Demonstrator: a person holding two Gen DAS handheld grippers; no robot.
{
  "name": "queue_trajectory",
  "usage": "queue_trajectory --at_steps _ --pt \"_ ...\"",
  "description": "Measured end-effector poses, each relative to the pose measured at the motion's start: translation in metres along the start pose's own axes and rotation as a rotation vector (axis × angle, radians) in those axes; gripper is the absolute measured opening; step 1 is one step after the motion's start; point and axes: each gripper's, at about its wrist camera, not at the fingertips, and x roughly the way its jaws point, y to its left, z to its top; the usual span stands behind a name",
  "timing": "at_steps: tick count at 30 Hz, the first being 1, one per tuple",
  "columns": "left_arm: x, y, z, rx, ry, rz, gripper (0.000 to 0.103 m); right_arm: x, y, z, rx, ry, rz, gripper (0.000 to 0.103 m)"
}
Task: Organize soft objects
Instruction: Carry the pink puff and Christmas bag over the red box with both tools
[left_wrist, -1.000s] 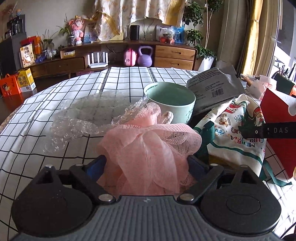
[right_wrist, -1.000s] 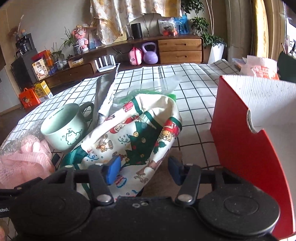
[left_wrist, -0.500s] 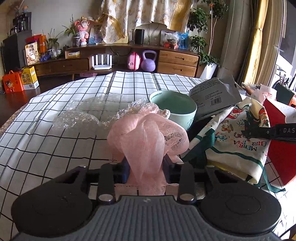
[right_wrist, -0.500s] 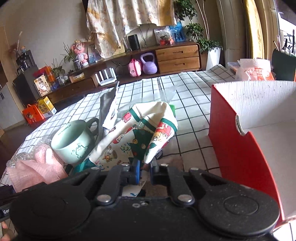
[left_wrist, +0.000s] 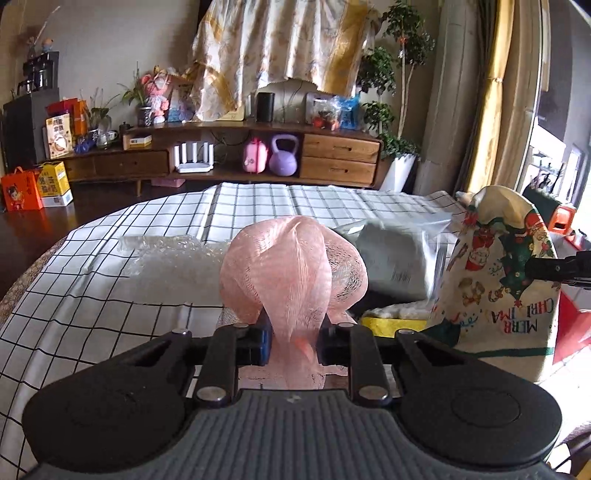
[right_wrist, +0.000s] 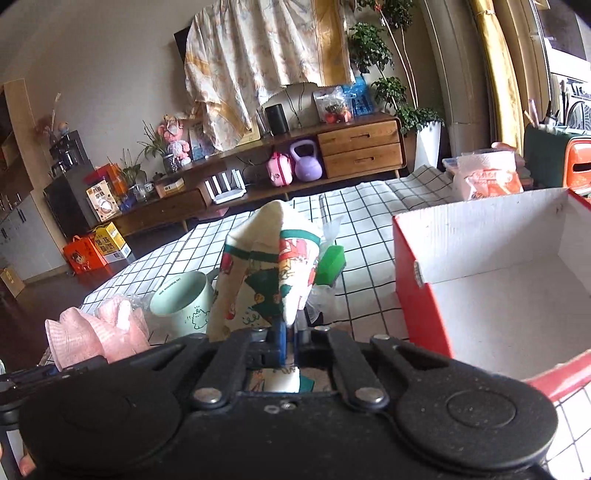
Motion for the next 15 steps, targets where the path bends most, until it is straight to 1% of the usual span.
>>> queue_trajectory --at_steps 8,15 --pt "-0.035 -0.019 0.013 0.023 -0.051 -0.075 0.022 -0.045 -0.011 0.011 0.001 -0.060 0.022 0.001" --pt "-0.056 -0.042 0.026 0.066 -0.105 -0.131 0.022 -0.076 -0.029 0.031 0.012 -0.123 0.026 0.001"
